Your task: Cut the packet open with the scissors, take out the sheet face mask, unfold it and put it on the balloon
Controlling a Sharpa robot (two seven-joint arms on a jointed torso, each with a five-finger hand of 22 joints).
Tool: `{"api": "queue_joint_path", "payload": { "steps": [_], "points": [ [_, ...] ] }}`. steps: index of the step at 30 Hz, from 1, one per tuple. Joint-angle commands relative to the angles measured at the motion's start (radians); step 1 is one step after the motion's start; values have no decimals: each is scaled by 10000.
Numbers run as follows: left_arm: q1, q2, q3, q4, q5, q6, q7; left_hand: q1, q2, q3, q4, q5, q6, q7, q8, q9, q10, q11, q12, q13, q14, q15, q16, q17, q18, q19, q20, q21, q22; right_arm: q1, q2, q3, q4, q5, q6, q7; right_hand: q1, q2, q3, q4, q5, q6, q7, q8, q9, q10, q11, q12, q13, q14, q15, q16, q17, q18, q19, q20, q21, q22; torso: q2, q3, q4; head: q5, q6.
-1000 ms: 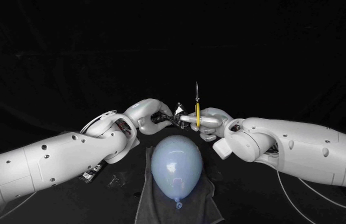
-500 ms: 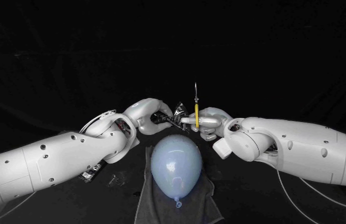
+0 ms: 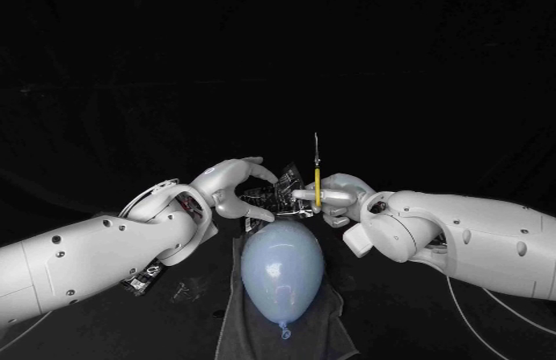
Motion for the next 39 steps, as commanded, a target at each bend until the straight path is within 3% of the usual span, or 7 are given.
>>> {"api": "queue_joint_path", "payload": {
  "steps": [1, 13, 20, 23, 29, 32, 39],
  "points": [
    [19, -79, 12, -1, 318, 91, 317, -41, -106, -288, 4, 21, -231, -88, -99, -59, -400, -41, -47, -24, -78, 24, -28, -14, -136, -52, -7, -49, -1, 2, -54, 13, 49, -162, -131, 206, 65, 161, 2036, -1597, -42, 43, 1, 28, 6, 2216, 228, 10006, 3386, 1055, -84, 43, 2627, -54, 743, -73, 33, 2414, 4, 2, -8, -6, -24],
    [18, -565, 132, -118, 2107, 860, 368, -194, -161, -624, 8, 23, -1156, -100, -427, -287, -1193, -68, -58, -46, 81, 168, 28, 23, -117, -6, -22, -26, 13, -1, -252, 13, 131, -326, -168, 233, 25, 149, 2100, -1670, -54, 76, -20, 76, 30, 2216, 209, 10006, 3386, 1055, -96, 43, 2627, -59, 753, -81, 55, 2421, -1, 9, -2, 56, -42],
    [34, -555, 173, -780, 5169, 1366, 409, -383, -61, -112, 10, 49, -914, 896, -342, -216, -44, 167, 197, 56, 2913, -36, 826, 651, 207, 3255, -91, 1481, 631, -29, -386, 14, 277, -505, 88, 407, 11, 147, 2147, -1724, -59, 90, -31, 103, 44, 2216, 198, 10006, 3386, 1055, -104, 43, 2627, -59, 754, -88, 58, 2422, -12, 4, 0, 100, -34],
    [61, -318, 176, -1283, 6159, 1674, 510, -497, 484, 611, -12, 23, -635, 1274, -233, -133, 940, -214, 568, 147, 4827, -467, 1609, 1080, 814, 5001, -201, 2336, 947, -49, -439, 15, 399, -596, 255, 525, 7, 151, 2167, -1742, -58, 92, -34, 111, 48, 2216, 195, 10006, 3386, 1055, -106, 43, 2627, -59, 753, -90, 56, 2421, -4, -2, 9, 126, -21],
    [154, 255, 178, -2278, 7390, 2636, 294, -597, 570, 626, -15, 14, -685, 1032, -237, -128, 1161, -228, 546, 60, 4939, -493, 1609, 1111, 739, 4600, -92, 1977, 717, -67, -468, 19, 599, -719, 408, 716, 3, 157, 2190, -1761, -60, 91, -35, 117, 52, 2216, 192, 10006, 3386, 1055, -109, 43, 2627, -60, 755, -93, 60, 2423, 12, 5, -14, 159, 6],
    [185, 452, 164, -2626, 8048, 3377, -225, -828, 112, -485, 10, 70, -2051, 555, -686, -470, 543, 66, 175, 1, 4390, -249, 1271, 990, 694, 4527, -94, 1869, 631, -71, -496, 25, 680, -770, 412, 785, 3, 157, 2190, -1761, -60, 91, -35, 117, 52, 2216, 192, 10006, 3386, 1055, -109, 43, 2627, -60, 755, -93, 60, 2423, 12, 16, -15, 171, 1],
    [206, 711, 25, -3052, 9739, 4428, -1495, -1672, -143, -875, 25, 121, -3084, 637, -997, -708, -101, 153, 72, 47, 4278, -216, 1171, 965, 991, 5376, -102, 2110, 637, -74, -565, 54, 796, -836, 341, 930, -4, 160, 2208, -1778, -65, 89, -35, 122, 55, 2216, 191, 10006, 3386, 1055, -112, 43, 2627, -60, 754, -96, 59, 2422, -3, 20, 2, 205, -81]
  ]
}}
